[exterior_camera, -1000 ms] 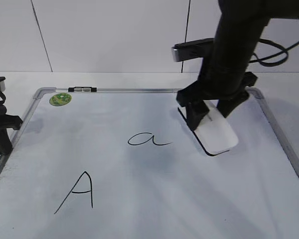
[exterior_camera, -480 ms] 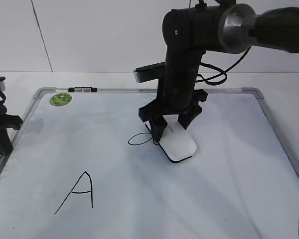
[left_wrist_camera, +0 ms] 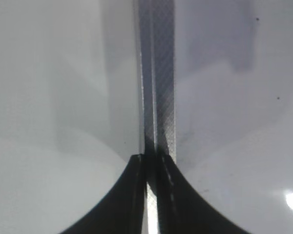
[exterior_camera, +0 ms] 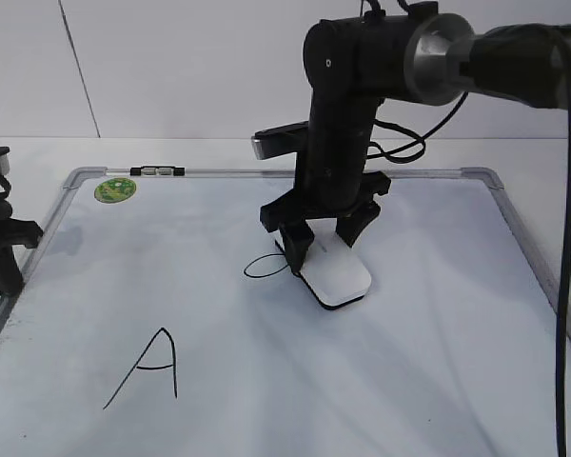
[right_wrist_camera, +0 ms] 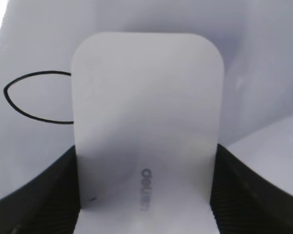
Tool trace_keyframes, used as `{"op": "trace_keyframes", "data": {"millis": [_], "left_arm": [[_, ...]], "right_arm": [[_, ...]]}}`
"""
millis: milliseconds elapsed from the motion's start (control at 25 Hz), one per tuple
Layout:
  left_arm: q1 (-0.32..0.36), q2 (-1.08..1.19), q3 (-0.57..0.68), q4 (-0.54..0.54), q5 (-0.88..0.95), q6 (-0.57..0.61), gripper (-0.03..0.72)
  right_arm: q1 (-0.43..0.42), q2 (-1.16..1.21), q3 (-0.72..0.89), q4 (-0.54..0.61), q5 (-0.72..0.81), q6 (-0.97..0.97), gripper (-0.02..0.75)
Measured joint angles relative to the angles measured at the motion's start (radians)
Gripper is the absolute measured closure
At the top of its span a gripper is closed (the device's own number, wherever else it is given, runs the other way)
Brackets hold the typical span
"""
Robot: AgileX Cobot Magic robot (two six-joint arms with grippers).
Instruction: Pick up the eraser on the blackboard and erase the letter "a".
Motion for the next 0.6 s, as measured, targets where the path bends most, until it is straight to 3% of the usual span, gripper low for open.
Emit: {"op": "trace_keyframes", "data": {"millis": [600], "left_arm": [[0.000, 0.000, 0.000, 0.000, 0.000, 0.000, 0.654]], "right_arm": [[0.199, 0.003, -0.002, -0.017, -0.024, -0.026, 0.164]]}}
